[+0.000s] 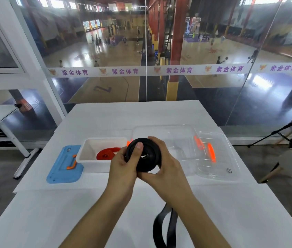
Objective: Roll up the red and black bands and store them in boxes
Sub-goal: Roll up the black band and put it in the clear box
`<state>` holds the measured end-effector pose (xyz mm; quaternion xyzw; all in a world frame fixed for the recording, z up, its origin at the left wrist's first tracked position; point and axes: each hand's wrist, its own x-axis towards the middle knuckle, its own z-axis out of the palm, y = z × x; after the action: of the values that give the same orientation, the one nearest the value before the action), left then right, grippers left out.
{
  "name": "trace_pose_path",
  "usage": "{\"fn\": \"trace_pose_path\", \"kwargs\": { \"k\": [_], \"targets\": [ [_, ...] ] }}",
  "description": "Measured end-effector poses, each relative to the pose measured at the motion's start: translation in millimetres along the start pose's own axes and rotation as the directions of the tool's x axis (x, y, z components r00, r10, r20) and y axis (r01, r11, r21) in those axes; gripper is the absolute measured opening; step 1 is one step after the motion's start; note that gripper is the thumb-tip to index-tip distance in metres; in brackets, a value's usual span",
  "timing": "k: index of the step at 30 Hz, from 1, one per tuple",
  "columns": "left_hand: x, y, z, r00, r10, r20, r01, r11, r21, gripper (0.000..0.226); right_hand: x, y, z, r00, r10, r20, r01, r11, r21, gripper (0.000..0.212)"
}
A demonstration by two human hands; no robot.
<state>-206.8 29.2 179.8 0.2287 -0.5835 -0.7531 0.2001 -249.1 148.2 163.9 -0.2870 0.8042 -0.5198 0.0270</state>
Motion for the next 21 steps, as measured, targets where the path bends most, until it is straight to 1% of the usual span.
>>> {"fn": "trace_pose_path", "kwargs": {
  "k": [3,6,8,10,11,13,15,18,21],
  "targets": [
    [-1,2,-9,0.992,-0.084,0.098,0.081,0.996,0.034,0.025,1,8,-11,0.997,-0.011,0.080,0.013,1.000,-0.021,0.083],
    [4,4,-29,0.953,-0.146,0.265,0.106,0.981,0.160,0.025,6,13,-26,0.978,-0.054,0.200,0.078,0.990,-0.115,0.087],
    [10,7,-41,0.902,-0.159,0.401,0.030,0.951,0.309,0.030,9,16,-34,0.947,-0.051,0.316,0.117,0.974,-0.196,0.094],
    [15,12,-46,0.854,-0.174,0.491,-0.077,0.891,0.448,0.033,11,17,-37,0.911,-0.034,0.412,0.151,0.955,-0.254,0.100],
    [16,14,-46,0.835,-0.179,0.520,-0.125,0.860,0.496,0.033,10,17,-37,0.899,-0.026,0.437,0.163,0.946,-0.279,0.102],
    [18,13,-45,0.833,-0.157,0.531,-0.197,0.813,0.548,0.030,9,14,-36,0.892,-0.011,0.453,0.173,0.933,-0.317,0.105],
    [19,9,-46,0.862,-0.100,0.496,-0.225,0.802,0.553,0.024,7,12,-35,0.894,0.007,0.448,0.157,0.932,-0.328,0.107],
    [19,5,-47,0.888,-0.014,0.460,-0.260,0.810,0.526,0.020,5,13,-37,0.912,0.011,0.410,0.128,0.942,-0.311,0.101],
    [16,3,-43,0.926,0.082,0.368,-0.248,0.867,0.432,0.018,4,16,-41,0.934,0.058,0.351,0.026,0.973,-0.231,0.088]
  ]
}}
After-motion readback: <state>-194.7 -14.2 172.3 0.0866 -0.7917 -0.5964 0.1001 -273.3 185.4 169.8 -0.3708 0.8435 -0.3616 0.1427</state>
